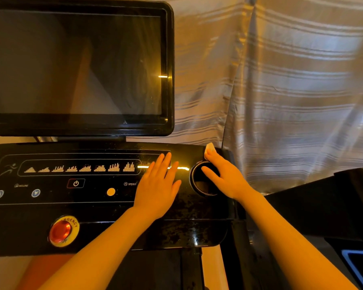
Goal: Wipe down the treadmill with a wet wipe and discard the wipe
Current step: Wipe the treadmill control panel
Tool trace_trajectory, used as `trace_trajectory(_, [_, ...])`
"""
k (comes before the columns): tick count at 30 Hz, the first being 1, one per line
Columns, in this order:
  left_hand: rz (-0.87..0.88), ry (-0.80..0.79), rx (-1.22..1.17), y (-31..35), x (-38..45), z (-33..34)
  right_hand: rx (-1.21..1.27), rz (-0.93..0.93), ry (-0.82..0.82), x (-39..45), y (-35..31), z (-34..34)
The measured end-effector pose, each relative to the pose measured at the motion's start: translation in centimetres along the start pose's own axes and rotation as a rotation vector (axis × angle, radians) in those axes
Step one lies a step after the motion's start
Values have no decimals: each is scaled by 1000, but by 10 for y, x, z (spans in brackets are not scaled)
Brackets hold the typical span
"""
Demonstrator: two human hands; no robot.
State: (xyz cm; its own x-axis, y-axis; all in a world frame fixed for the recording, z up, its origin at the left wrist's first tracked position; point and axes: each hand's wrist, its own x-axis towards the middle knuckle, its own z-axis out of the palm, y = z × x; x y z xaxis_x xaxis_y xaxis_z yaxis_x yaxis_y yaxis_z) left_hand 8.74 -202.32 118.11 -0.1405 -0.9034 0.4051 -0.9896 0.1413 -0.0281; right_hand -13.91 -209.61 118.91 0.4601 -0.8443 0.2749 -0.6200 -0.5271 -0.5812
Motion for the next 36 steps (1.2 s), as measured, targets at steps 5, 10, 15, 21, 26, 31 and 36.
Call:
trace_trajectory(5, [-87,-17,28,-39,-7,-10,-177,-23,-8,16,-16,10])
trace_trajectory(10, [-104,-17,-4,-45,-12,-7,-370,-110,-63,4,-48,13])
trace_trajectory(15, [-108,-5,-12,-47,-15,-6,-315,-129,-80,3,-60,25])
trace_trajectory(21, [-122,-29,-41,-47,-15,-9,-326,-12,61,25,-53,36])
trace_trajectory(26, [-98,-7,-59,-49,-16,-8,-321,-107,-16,-14,-77,55])
trace_trajectory(31, [-41,-79,-47,-57,-16,-13,-347,-98,-34,-18,-77,61])
trace_trajectory(36, [-39,-59,19,-67,-34,-16,-329,-43,104,23,-84,49])
